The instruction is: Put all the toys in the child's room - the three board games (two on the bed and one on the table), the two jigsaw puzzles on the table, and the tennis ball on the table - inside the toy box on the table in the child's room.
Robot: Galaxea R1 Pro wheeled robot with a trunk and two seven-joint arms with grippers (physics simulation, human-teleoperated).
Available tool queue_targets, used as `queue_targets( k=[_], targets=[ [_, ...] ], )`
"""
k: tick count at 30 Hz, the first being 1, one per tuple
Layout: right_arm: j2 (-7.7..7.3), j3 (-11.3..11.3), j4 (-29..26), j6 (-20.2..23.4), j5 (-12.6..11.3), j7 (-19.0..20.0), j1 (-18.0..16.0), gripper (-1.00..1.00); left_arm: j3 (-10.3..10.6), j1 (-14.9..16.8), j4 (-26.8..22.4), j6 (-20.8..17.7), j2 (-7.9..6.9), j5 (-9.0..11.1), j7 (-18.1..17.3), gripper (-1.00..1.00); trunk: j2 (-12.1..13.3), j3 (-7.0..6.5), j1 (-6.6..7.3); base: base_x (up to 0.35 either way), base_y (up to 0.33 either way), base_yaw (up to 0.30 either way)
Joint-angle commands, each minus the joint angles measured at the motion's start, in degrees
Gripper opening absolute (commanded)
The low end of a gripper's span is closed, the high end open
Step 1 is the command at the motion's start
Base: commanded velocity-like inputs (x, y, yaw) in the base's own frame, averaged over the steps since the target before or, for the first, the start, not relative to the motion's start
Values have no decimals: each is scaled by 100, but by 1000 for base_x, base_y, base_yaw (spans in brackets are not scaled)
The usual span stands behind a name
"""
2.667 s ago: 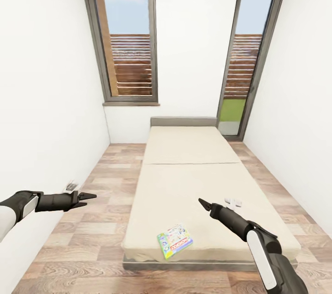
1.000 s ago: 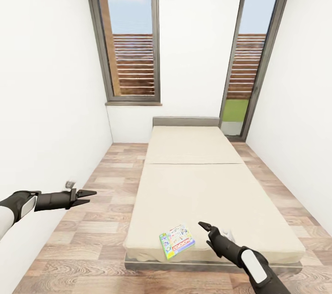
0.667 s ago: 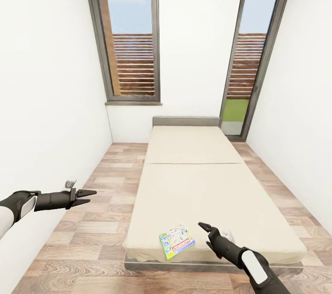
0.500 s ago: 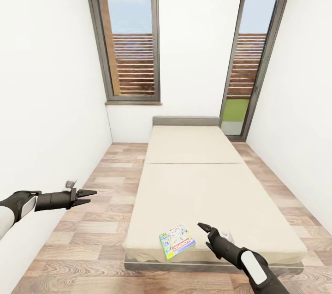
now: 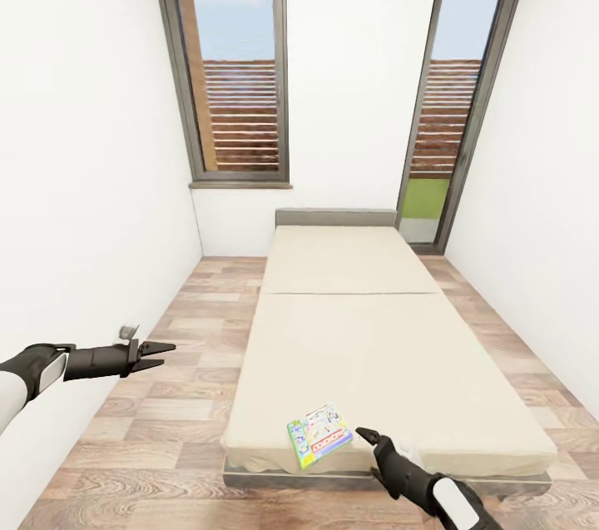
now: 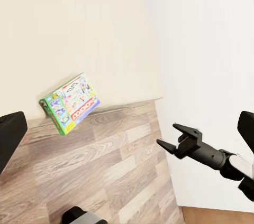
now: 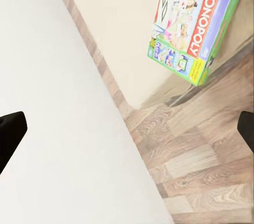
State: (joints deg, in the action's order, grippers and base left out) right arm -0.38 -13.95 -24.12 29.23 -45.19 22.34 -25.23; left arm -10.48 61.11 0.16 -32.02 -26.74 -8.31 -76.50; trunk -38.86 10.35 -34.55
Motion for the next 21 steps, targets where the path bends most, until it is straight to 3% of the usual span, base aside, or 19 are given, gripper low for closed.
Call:
queue_targets(
  k=[1, 14, 21],
  targets=[
    [0, -67, 179, -111, -22, 4, -13, 100, -51, 6, 1, -58, 0, -56, -23, 100, -50, 28, -24, 0, 0, 0],
    [11, -132, 504, -1059, -29, -61, -32, 100, -51, 6, 1, -58, 7, -56, -23, 100, -572, 261, -310, 0, 0, 0],
    [110, -136, 481, -1199, -21, -71, -37, 100, -51, 6, 1, -59, 11, -56, -23, 100, -852, 387, -463, 0, 0, 0]
  ],
)
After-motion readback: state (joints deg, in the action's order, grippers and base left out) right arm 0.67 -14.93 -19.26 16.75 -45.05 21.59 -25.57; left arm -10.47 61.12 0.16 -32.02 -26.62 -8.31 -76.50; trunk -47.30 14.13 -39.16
